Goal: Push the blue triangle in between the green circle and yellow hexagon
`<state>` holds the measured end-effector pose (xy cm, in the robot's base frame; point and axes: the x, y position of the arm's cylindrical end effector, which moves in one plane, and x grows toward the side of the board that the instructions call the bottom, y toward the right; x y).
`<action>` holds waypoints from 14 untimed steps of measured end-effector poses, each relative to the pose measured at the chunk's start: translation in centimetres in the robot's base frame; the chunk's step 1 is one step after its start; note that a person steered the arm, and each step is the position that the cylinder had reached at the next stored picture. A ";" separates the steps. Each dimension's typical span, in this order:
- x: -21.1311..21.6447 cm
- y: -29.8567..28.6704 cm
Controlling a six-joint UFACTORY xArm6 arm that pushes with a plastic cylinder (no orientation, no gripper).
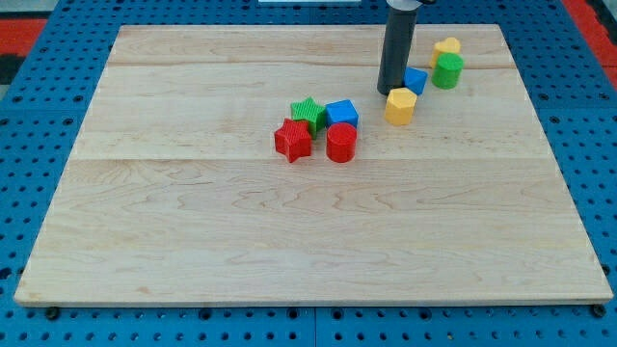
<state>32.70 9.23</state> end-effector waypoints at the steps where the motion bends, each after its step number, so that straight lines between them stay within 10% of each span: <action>1: 0.2 -4.7; 5: 2.8 3.3; 8: -2.9 -6.2; 14: -1.5 2.5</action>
<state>31.25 11.72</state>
